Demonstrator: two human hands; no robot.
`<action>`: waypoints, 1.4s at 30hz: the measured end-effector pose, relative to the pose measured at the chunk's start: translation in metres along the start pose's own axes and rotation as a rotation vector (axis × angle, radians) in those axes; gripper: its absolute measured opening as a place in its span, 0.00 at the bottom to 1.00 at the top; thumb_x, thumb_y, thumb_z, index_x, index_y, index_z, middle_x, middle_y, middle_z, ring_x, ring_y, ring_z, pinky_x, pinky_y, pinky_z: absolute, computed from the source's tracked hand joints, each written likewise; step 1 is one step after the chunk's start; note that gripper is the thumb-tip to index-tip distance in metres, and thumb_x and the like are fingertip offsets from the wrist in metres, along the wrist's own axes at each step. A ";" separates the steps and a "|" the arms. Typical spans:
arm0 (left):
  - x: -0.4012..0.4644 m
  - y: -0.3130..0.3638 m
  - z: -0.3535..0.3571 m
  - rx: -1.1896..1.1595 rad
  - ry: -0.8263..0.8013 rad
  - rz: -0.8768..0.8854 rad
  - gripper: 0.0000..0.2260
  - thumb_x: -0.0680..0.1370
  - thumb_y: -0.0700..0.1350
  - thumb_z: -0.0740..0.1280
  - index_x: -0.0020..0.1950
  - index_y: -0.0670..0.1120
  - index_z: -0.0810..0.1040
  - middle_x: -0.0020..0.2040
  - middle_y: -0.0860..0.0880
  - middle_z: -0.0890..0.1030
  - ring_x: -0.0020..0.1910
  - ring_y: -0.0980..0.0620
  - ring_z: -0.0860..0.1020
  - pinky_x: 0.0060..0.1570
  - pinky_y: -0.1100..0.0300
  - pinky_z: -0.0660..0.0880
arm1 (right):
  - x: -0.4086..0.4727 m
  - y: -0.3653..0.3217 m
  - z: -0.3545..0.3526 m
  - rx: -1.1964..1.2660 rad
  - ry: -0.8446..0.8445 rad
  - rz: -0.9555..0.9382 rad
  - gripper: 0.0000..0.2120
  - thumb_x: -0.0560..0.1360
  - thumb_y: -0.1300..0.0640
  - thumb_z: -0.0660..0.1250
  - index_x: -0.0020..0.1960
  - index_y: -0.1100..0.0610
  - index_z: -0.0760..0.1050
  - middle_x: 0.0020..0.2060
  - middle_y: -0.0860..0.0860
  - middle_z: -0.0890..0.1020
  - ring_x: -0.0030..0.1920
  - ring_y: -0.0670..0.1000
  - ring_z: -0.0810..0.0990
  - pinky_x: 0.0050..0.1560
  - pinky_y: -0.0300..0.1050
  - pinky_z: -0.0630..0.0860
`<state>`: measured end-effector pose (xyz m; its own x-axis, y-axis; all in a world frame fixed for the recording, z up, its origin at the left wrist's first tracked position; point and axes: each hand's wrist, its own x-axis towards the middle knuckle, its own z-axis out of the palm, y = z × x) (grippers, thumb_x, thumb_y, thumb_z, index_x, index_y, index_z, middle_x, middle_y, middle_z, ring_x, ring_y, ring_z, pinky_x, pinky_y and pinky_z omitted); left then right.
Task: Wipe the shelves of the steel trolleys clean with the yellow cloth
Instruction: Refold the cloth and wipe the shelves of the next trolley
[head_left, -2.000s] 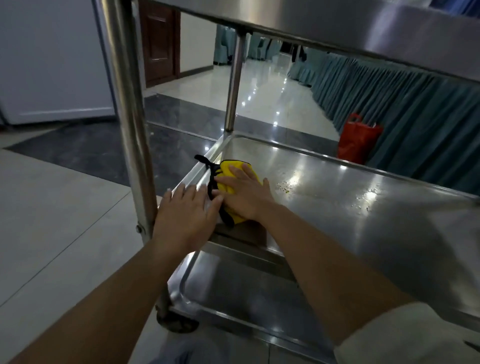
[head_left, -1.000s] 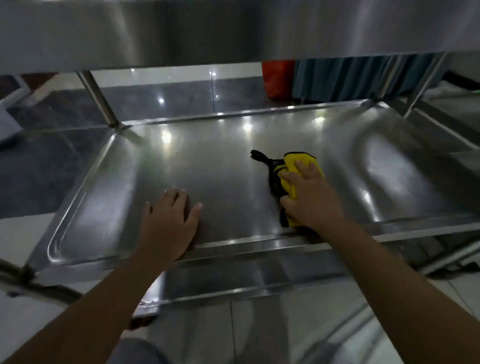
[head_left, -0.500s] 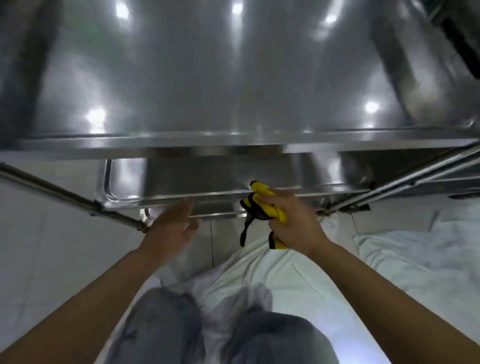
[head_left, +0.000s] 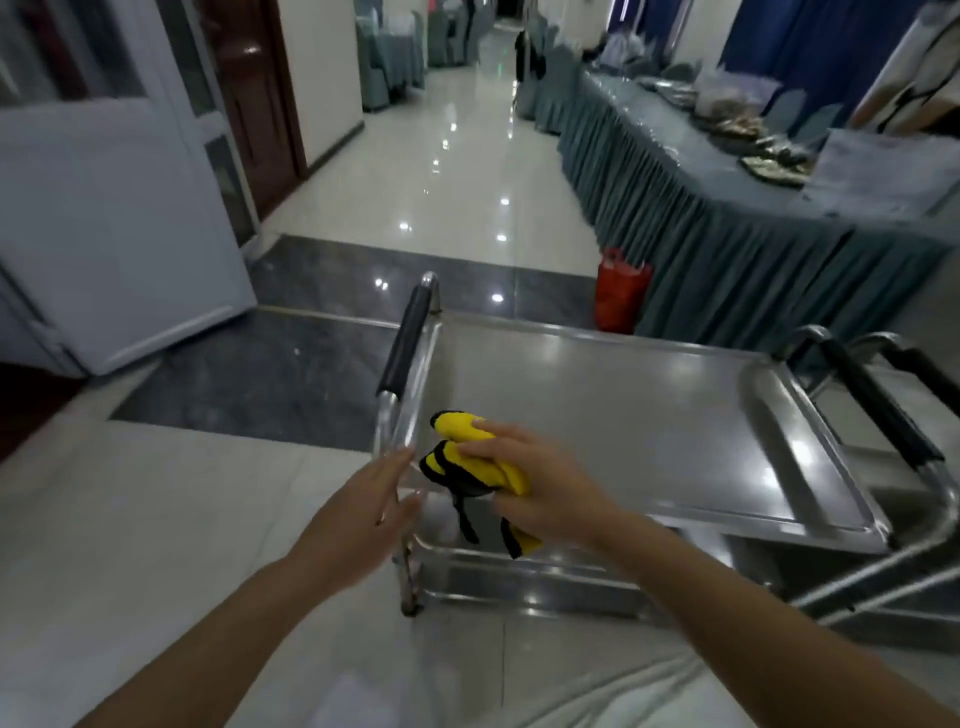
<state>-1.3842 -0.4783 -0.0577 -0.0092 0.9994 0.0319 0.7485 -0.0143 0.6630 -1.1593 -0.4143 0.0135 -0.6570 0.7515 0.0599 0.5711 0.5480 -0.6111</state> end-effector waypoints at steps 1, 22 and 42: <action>-0.003 -0.012 -0.024 0.051 0.027 0.032 0.26 0.80 0.57 0.58 0.77 0.54 0.57 0.76 0.58 0.60 0.73 0.61 0.58 0.67 0.68 0.54 | 0.014 -0.021 0.005 -0.023 0.020 -0.034 0.30 0.67 0.64 0.67 0.66 0.44 0.73 0.71 0.41 0.67 0.68 0.47 0.70 0.64 0.43 0.70; 0.089 -0.230 -0.278 0.043 0.127 -0.013 0.29 0.77 0.63 0.55 0.77 0.56 0.57 0.75 0.59 0.61 0.73 0.64 0.55 0.71 0.60 0.57 | 0.305 -0.155 0.126 -0.468 0.110 -0.619 0.24 0.72 0.61 0.67 0.67 0.51 0.71 0.71 0.53 0.69 0.74 0.58 0.62 0.61 0.57 0.75; 0.539 -0.388 -0.396 0.377 0.056 0.487 0.17 0.76 0.49 0.58 0.56 0.47 0.82 0.55 0.51 0.83 0.57 0.49 0.81 0.60 0.46 0.74 | 0.725 -0.019 0.113 -0.610 0.112 -0.479 0.39 0.69 0.66 0.69 0.75 0.55 0.55 0.73 0.57 0.65 0.72 0.60 0.64 0.65 0.57 0.71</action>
<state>-1.9422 0.0539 -0.0017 0.3651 0.8776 0.3106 0.8584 -0.4465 0.2525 -1.7022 0.0780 -0.0209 -0.8653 0.3965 0.3067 0.4283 0.9027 0.0414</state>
